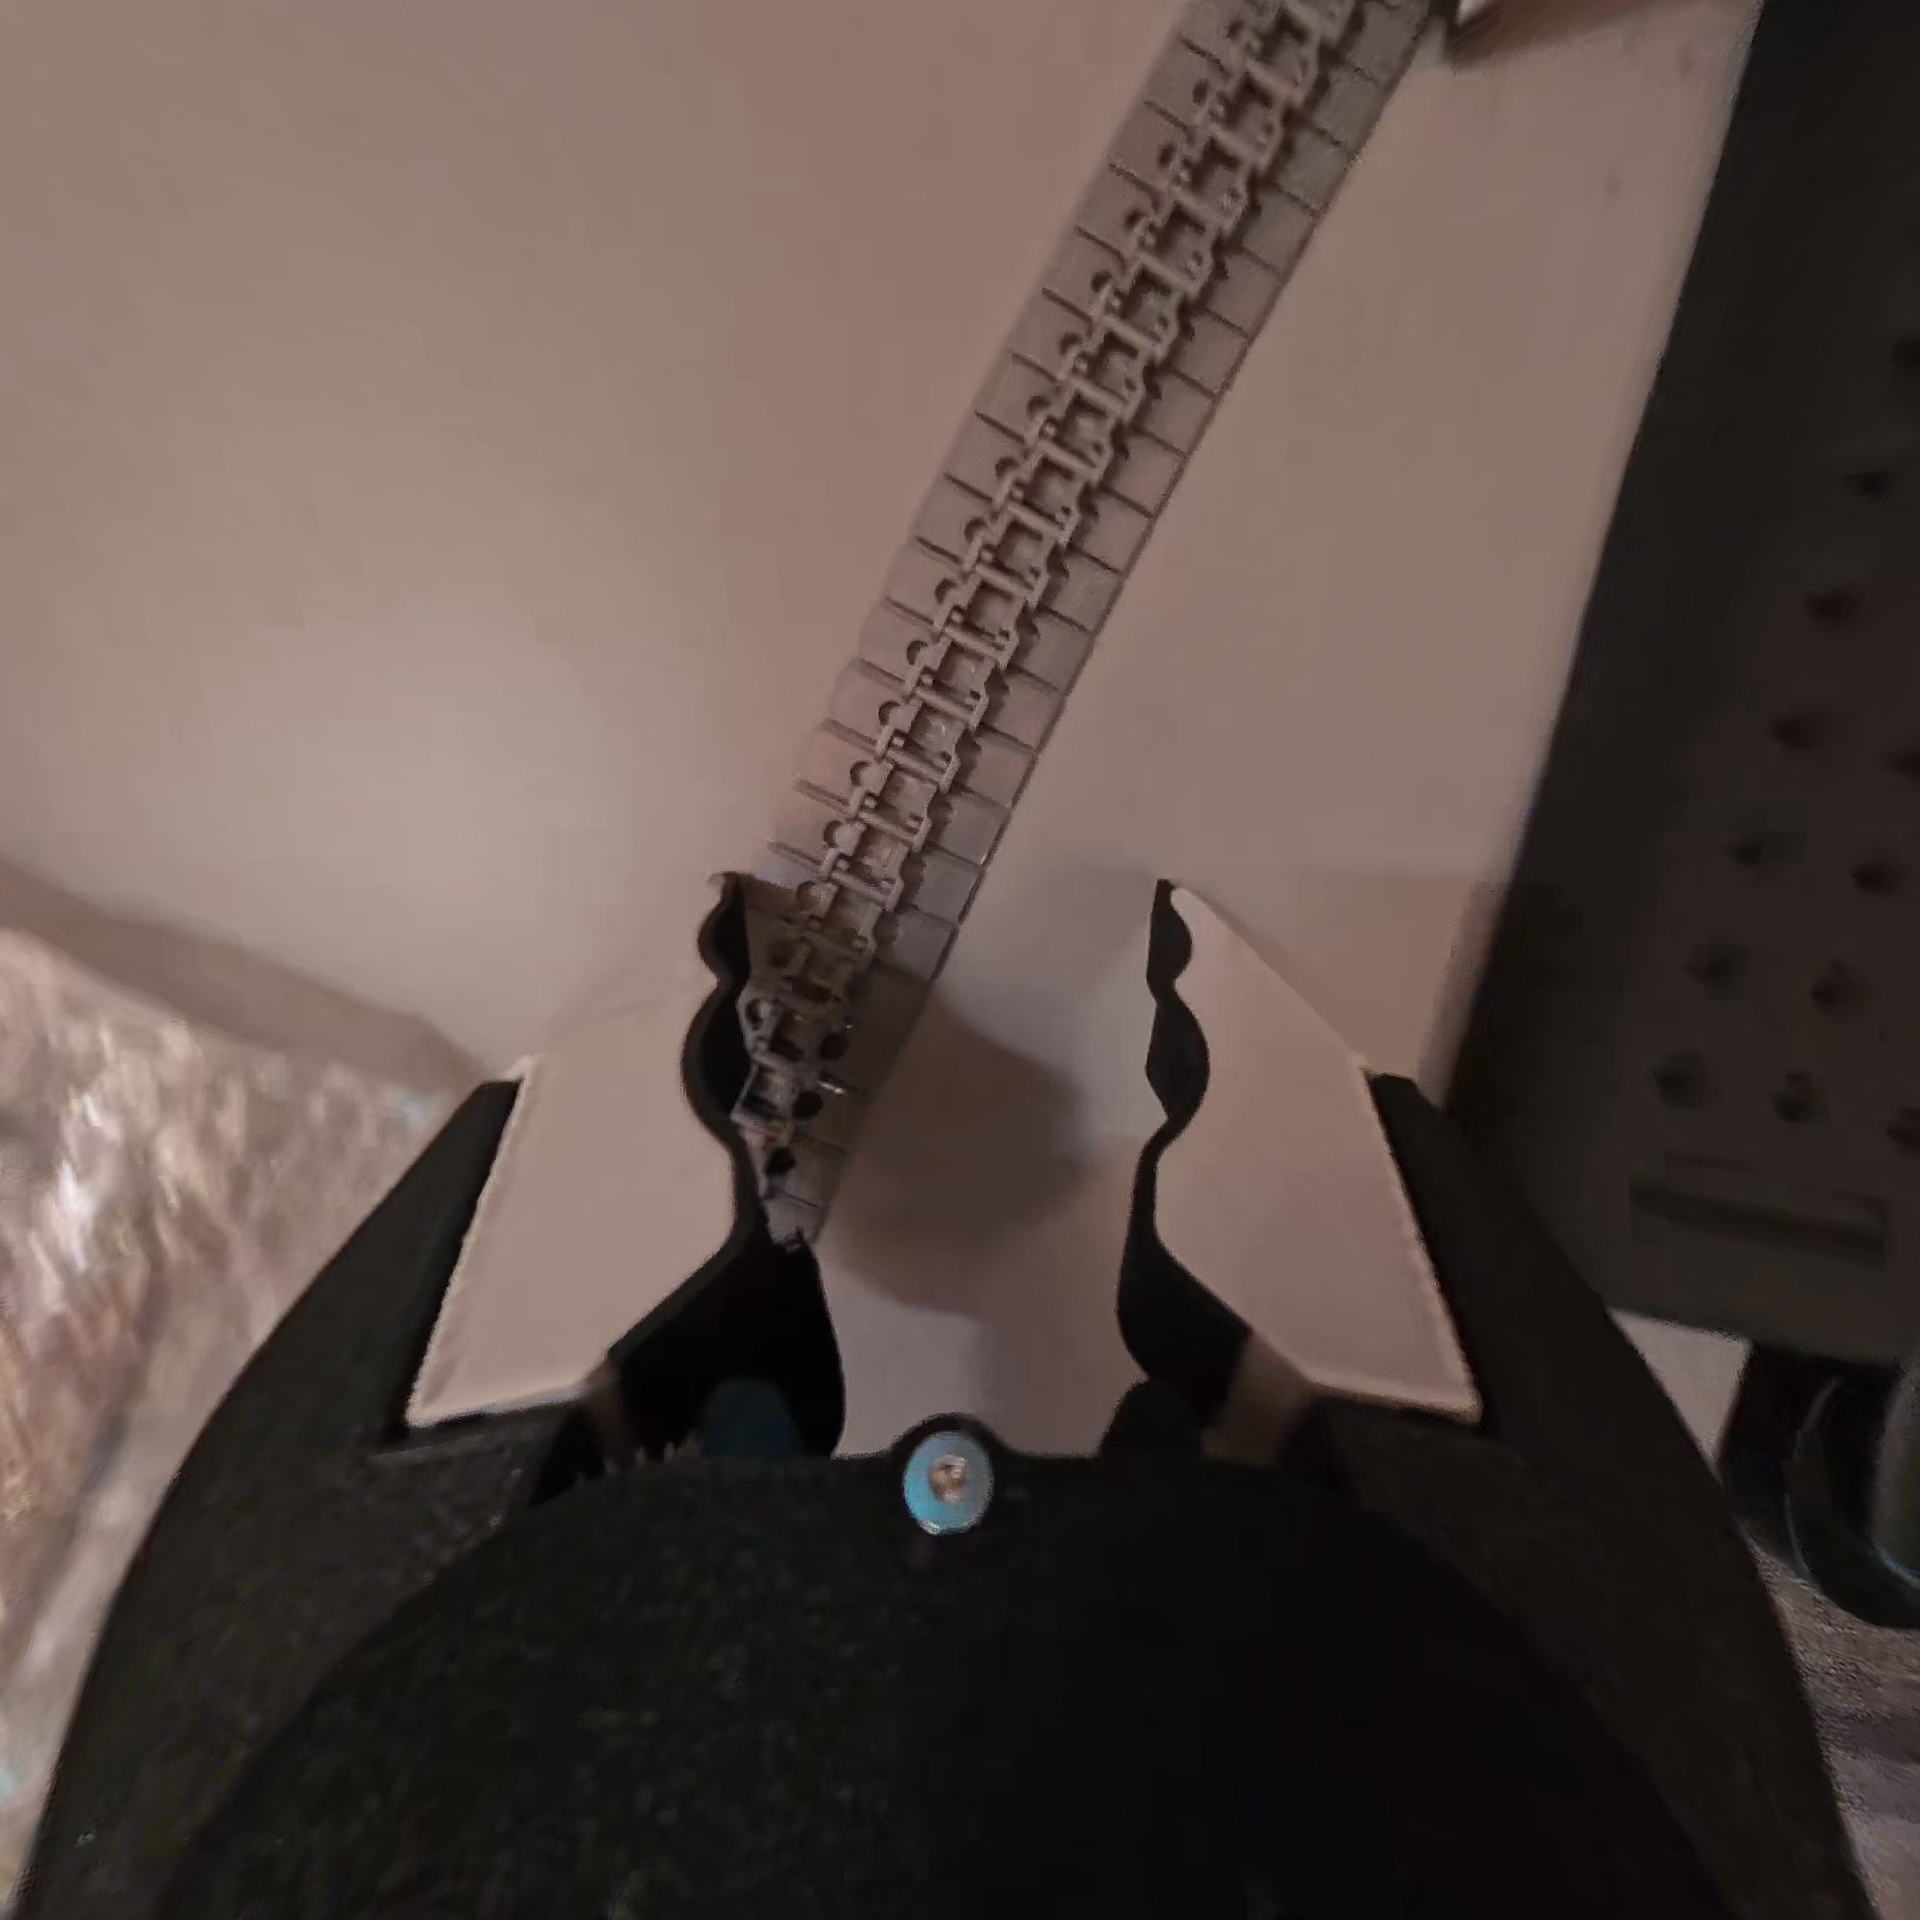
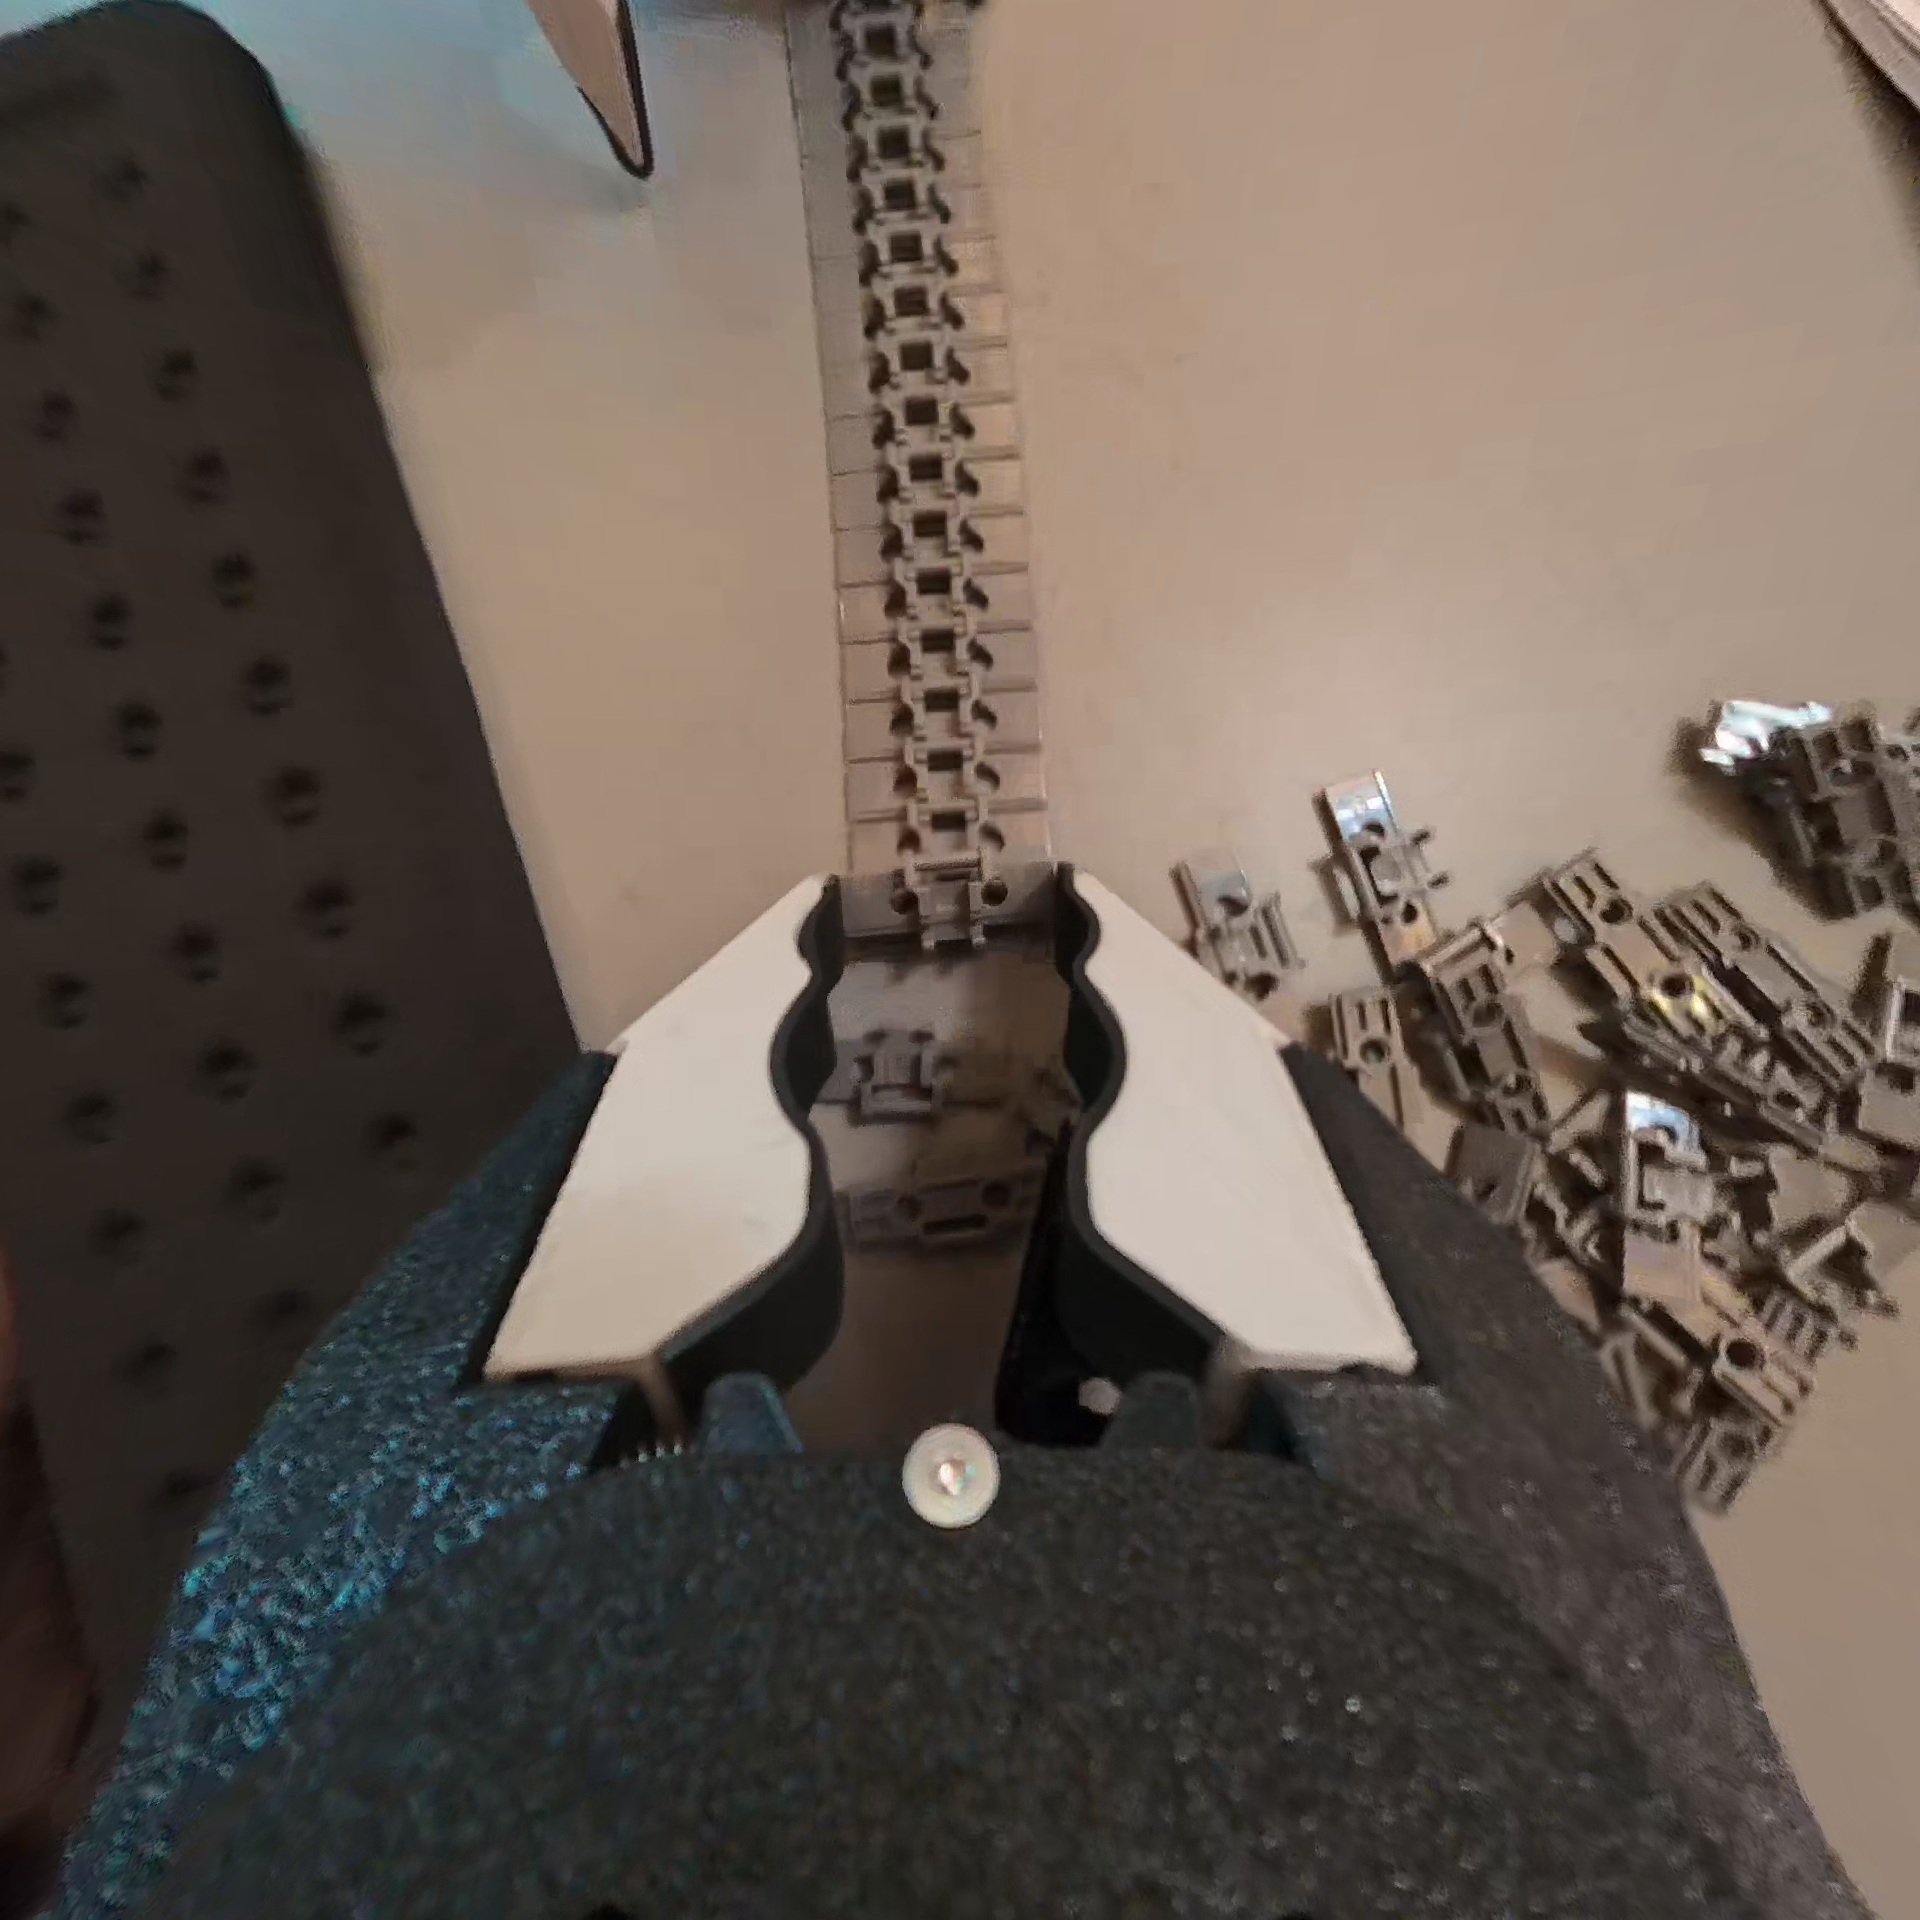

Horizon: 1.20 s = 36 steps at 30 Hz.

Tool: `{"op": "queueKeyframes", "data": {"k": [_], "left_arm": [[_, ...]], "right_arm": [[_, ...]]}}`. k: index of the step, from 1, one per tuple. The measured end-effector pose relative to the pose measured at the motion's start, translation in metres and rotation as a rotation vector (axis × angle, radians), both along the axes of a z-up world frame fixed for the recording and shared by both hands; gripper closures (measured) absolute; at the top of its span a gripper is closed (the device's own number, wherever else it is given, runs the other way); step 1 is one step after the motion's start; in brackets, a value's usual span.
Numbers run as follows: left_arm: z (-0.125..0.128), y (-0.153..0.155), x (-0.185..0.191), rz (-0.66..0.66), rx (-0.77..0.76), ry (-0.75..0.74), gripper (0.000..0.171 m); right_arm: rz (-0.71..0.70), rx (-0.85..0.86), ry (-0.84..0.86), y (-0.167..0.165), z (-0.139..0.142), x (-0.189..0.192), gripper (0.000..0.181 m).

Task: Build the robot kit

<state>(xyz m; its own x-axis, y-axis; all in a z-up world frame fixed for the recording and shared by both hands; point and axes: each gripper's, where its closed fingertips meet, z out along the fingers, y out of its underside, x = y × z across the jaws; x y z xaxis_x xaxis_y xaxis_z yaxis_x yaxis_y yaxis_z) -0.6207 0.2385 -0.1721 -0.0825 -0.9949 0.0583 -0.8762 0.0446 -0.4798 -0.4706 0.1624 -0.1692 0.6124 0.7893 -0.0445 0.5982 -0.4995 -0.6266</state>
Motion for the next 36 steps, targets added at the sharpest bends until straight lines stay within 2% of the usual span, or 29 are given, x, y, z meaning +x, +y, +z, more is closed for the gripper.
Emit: {"op": "queueKeyframes", "data": {"k": [4, 6, 8, 12, 15, 19, 27, 31, 36], "left_arm": [[0.001, -0.007, -0.046, 0.085, -0.001, 0.075, 0.098], [0.007, -0.01, -0.054, 0.112, -0.011, 0.065, 0.097], [0.023, -0.017, -0.038, 0.105, -0.023, -0.031, 0.098], [0.047, -0.033, 0.027, 0.043, -0.039, -0.218, 0.109], [0.042, -0.043, 0.067, -0.022, -0.063, -0.254, 0.114], [0.025, -0.05, 0.099, -0.099, -0.074, -0.231, 0.122], [0.009, -0.05, 0.118, -0.139, -0.07, -0.191, 0.134], [0.006, -0.05, 0.119, -0.147, -0.051, -0.184, 0.145], [0.005, -0.047, 0.12, -0.15, -0.025, -0.187, 0.152]], "right_arm": [[0.092, 0.007, 0.001, 0.008, 0.01, 0.001, 0.14], [0.141, -0.038, -0.009, 0.008, 0.008, 0.002, 0.14], [0.182, -0.02, -0.035, 0.014, 0.005, -0.003, 0.14], [0.251, 0.017, -0.12, 0.03, -0.001, -0.011, 0.14], [0.293, -0.013, -0.098, 0.029, -0.001, -0.02, 0.141], [0.294, -0.026, -0.096, 0.03, -0.002, -0.02, 0.14], [0.294, -0.003, -0.067, 0.029, 0.0, -0.013, 0.132], [0.286, 0.05, -0.048, 0.027, 0.006, -0.002, 0.144], [0.306, 0.045, -0.015, 0.026, 0.002, -0.009, 0.154]]}}
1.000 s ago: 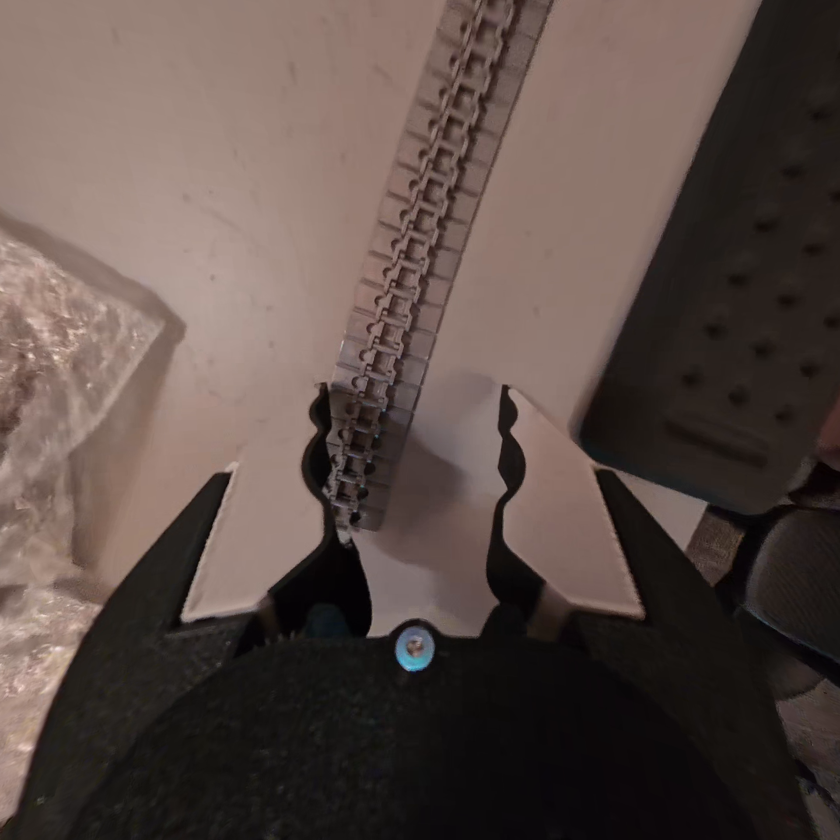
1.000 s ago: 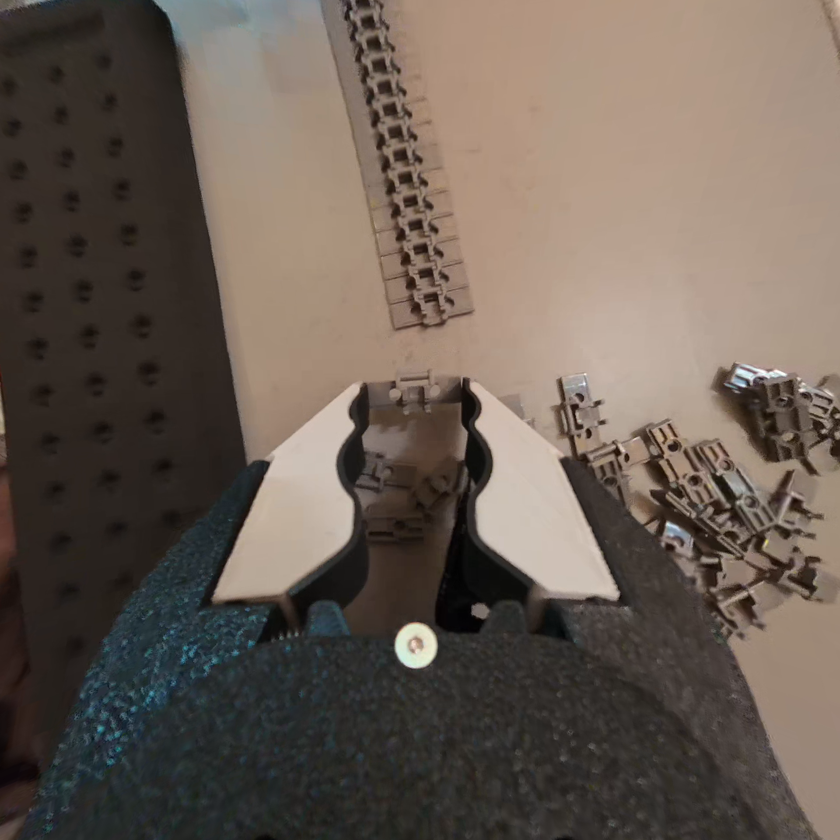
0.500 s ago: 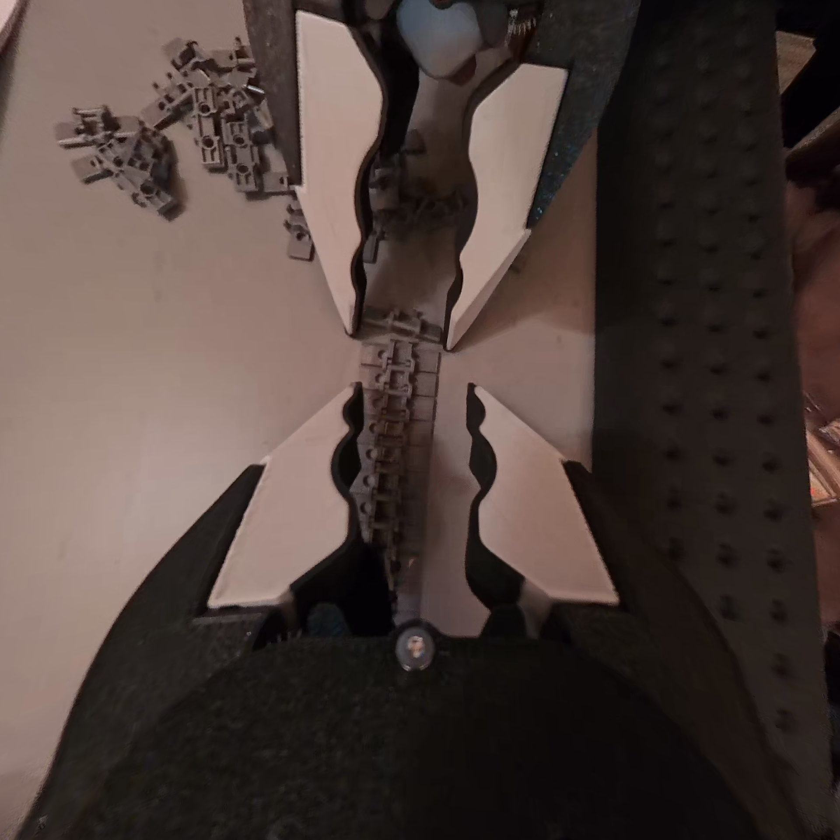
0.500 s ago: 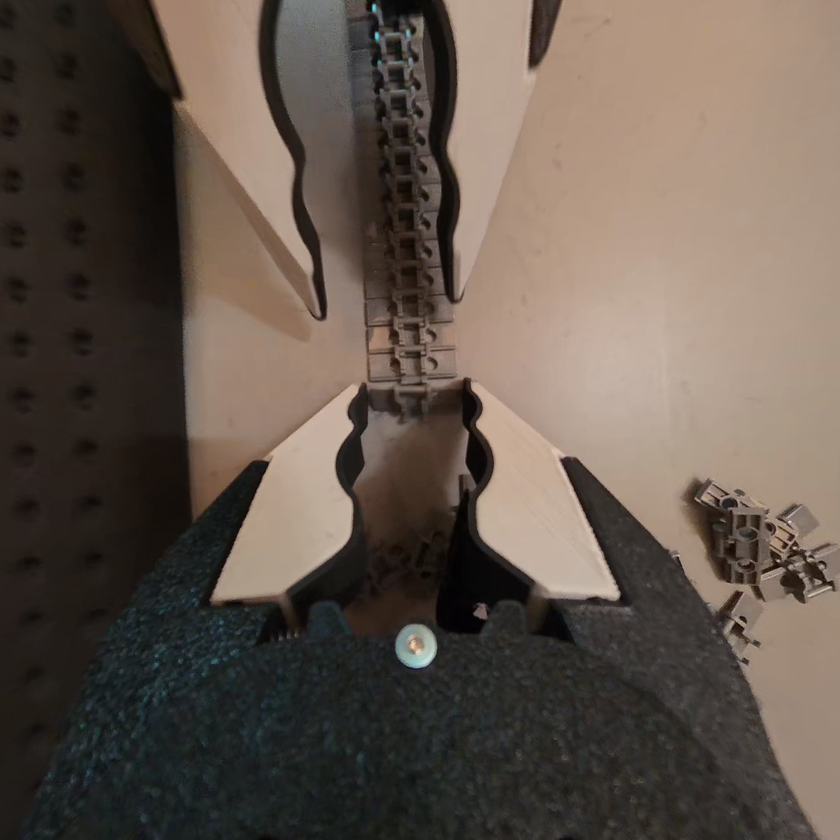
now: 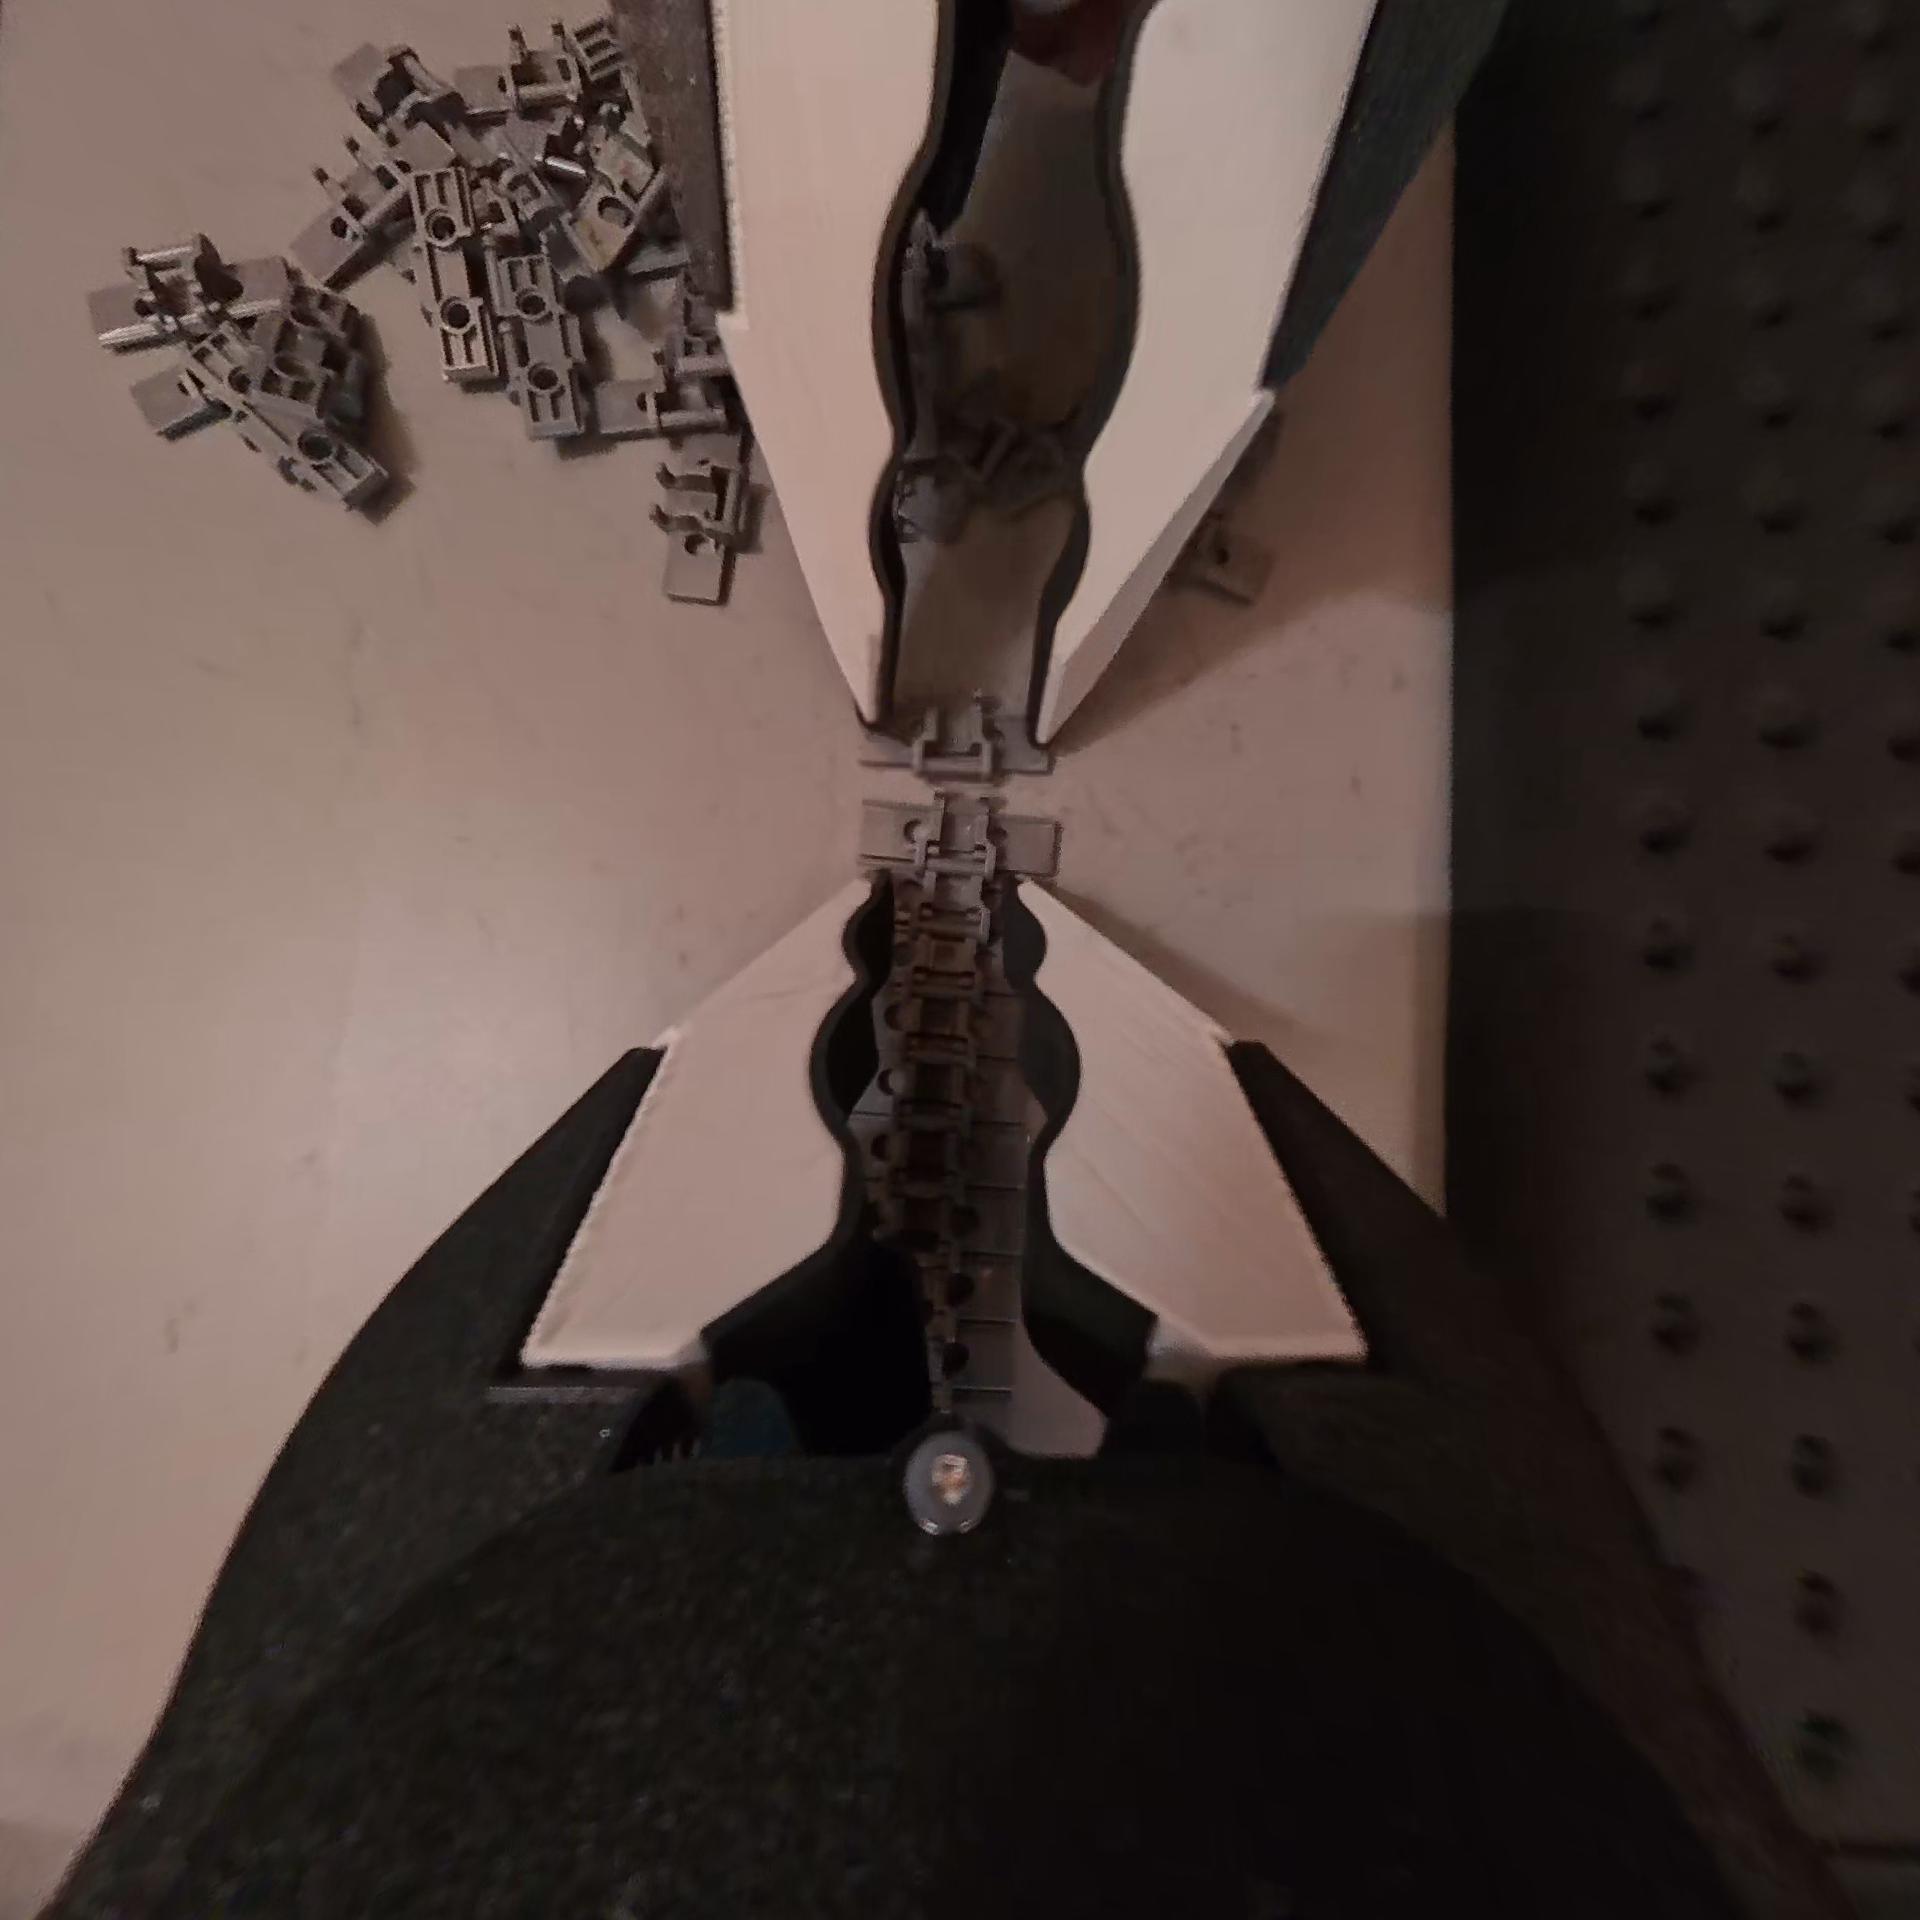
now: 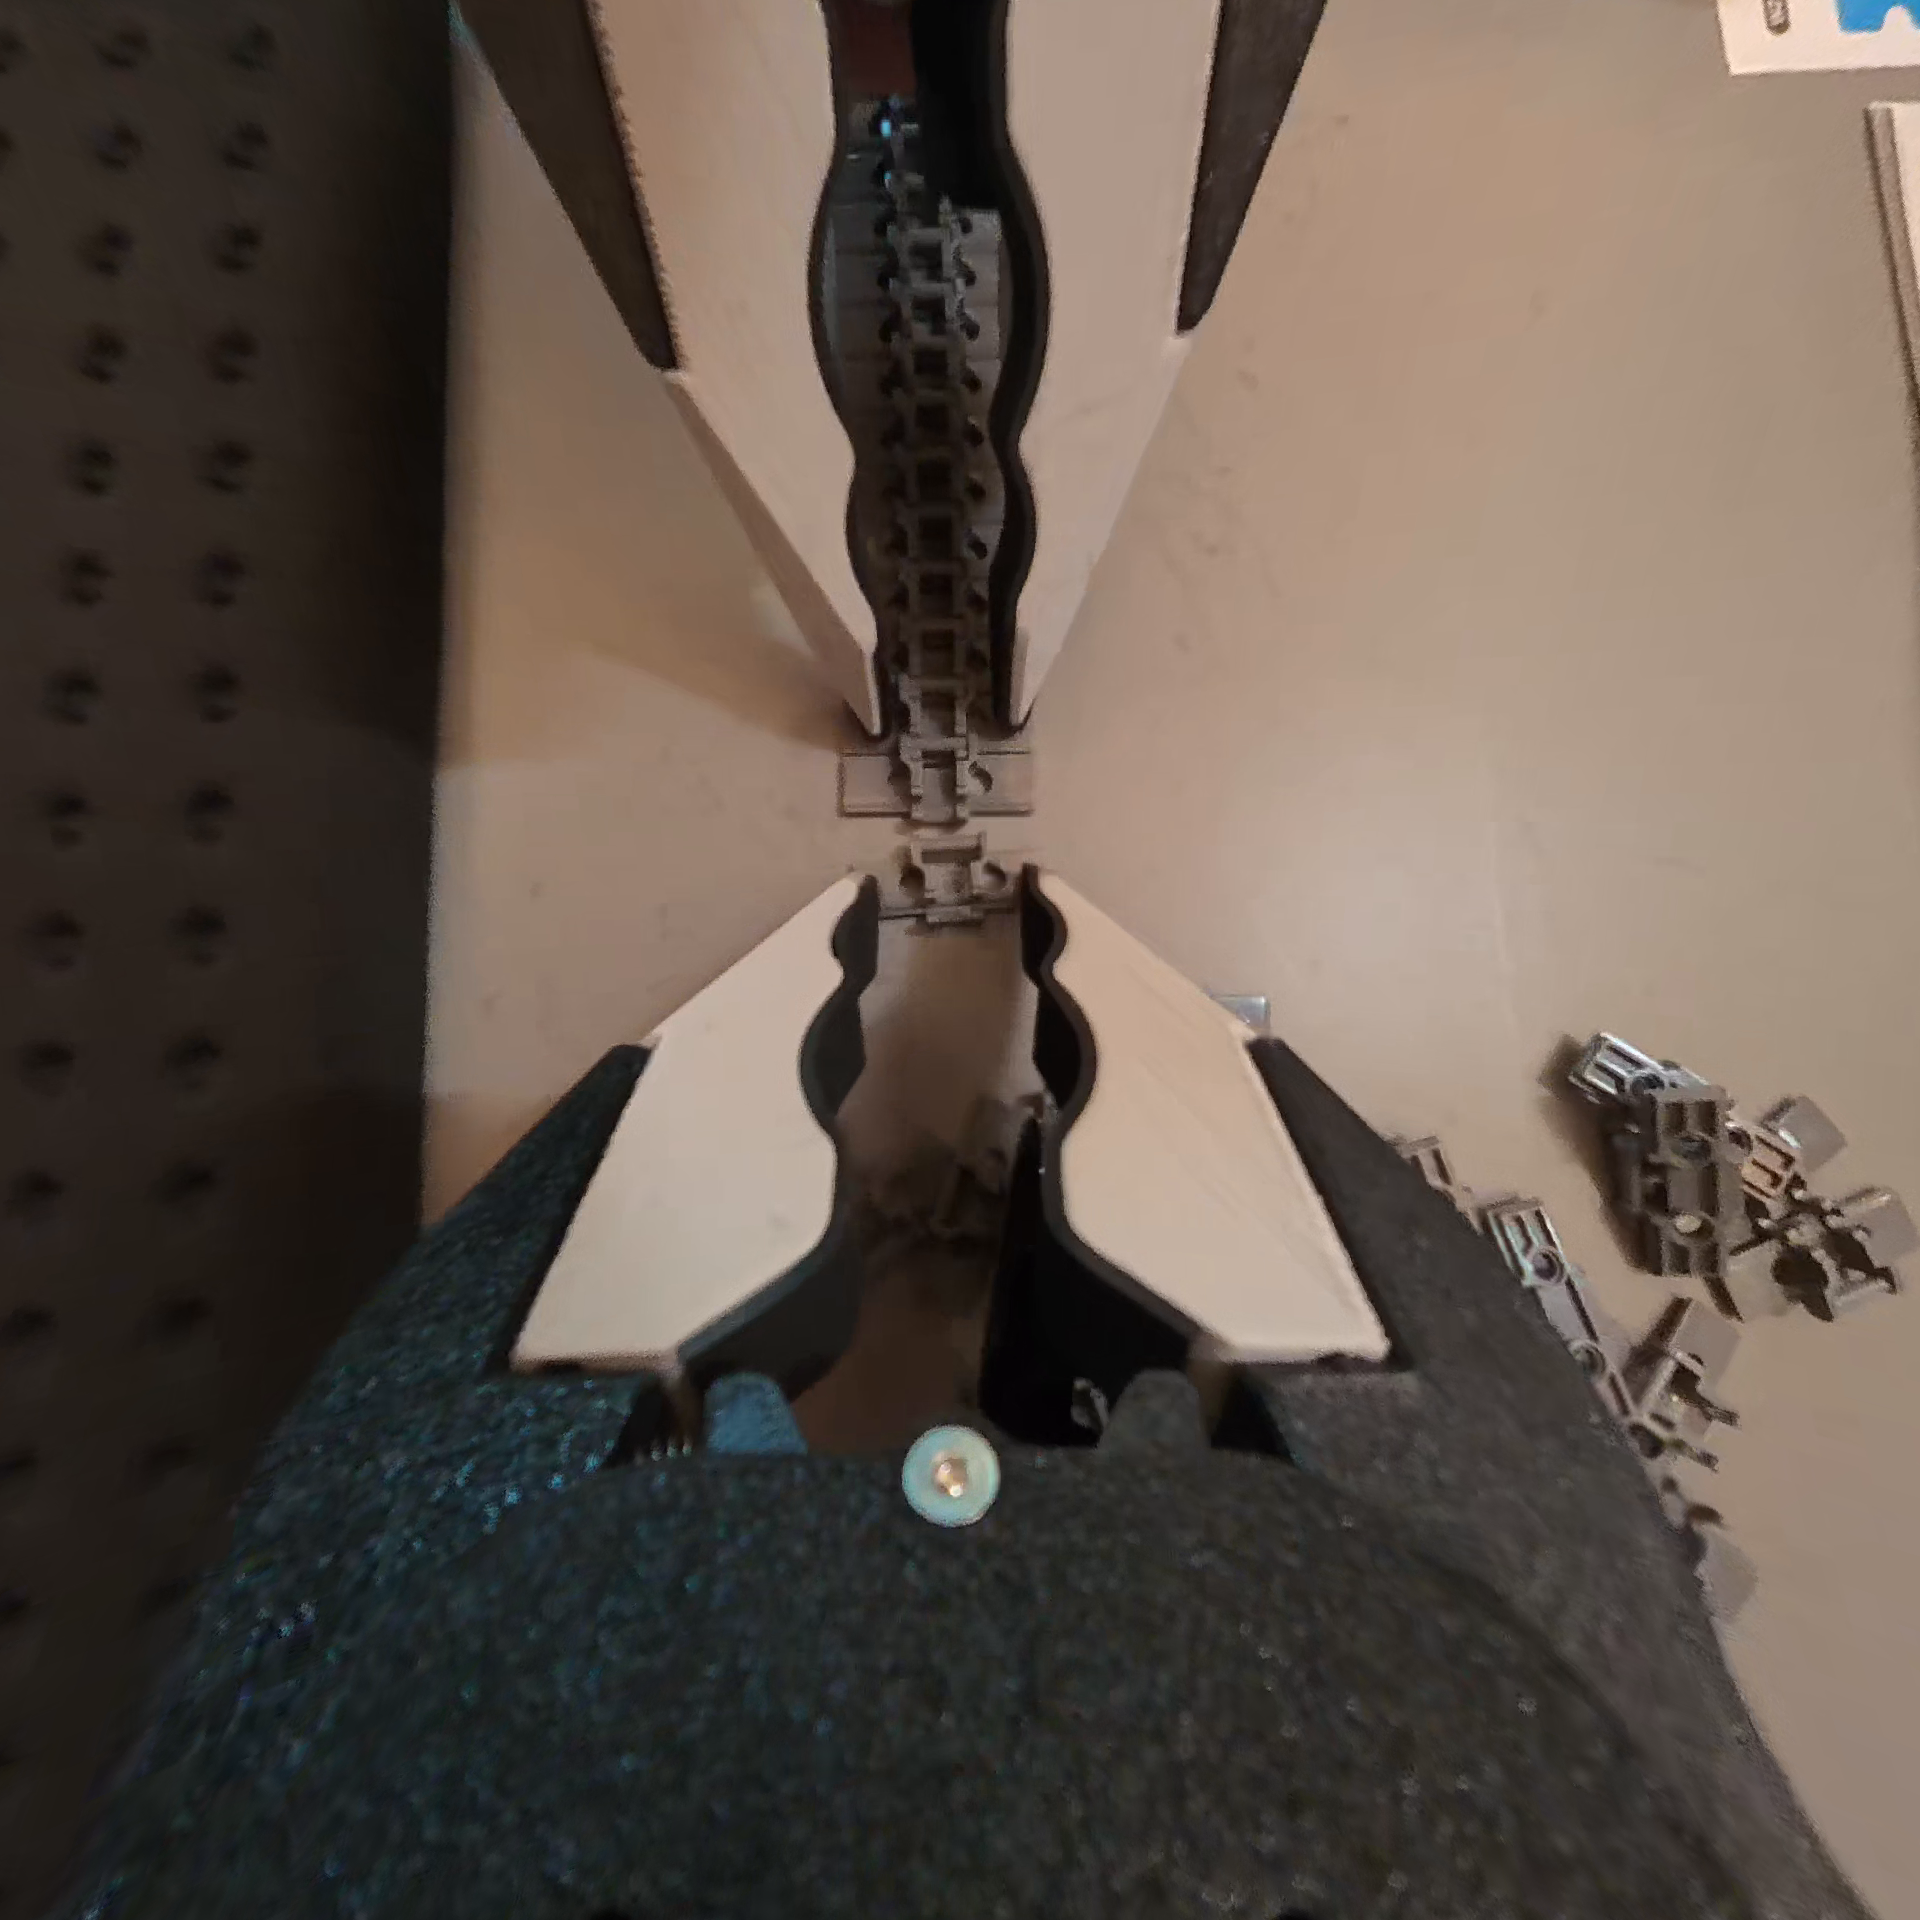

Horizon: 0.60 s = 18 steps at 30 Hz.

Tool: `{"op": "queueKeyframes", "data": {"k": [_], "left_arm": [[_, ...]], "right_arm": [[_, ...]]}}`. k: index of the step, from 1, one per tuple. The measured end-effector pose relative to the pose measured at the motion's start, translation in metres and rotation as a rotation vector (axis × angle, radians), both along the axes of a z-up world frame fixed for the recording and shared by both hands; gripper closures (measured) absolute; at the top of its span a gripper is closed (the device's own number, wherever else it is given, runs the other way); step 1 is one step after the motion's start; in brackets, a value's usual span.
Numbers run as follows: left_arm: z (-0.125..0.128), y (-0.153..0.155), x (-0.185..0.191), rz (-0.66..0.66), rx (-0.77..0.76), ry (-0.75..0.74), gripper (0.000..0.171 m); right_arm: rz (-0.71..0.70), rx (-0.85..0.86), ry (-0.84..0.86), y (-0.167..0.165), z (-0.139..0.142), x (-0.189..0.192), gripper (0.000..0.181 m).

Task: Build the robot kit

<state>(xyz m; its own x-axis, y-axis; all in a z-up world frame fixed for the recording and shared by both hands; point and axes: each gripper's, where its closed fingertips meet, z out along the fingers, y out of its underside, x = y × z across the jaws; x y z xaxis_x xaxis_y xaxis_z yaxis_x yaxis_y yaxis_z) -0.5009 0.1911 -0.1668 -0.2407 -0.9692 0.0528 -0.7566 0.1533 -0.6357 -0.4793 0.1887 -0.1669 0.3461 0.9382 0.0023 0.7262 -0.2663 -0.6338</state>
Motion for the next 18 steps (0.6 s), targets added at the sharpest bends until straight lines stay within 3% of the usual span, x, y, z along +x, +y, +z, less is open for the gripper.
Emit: {"op": "queueKeyframes", "data": {"k": [4, 8, 13, 18], "left_arm": [[0.0, -0.004, -0.002, -0.042, 0.035, 0.002, 0.152], [0.004, -0.003, 0.0, -0.037, 0.093, -0.017, 0.143], [0.0, -0.006, -0.001, -0.051, 0.048, -0.008, 0.149], [0.0, -0.008, 0.001, -0.05, 0.05, -0.012, 0.158]], "right_arm": [[0.002, -0.009, 0.016, 0.001, 0.001, 0.002, 0.17], [-0.013, -0.043, 0.096, -0.002, 0.009, 0.002, 0.17], [-0.02, -0.065, 0.173, -0.006, 0.02, -0.007, 0.17], [-0.045, -0.049, 0.133, -0.002, 0.011, -0.008, 0.17]]}}
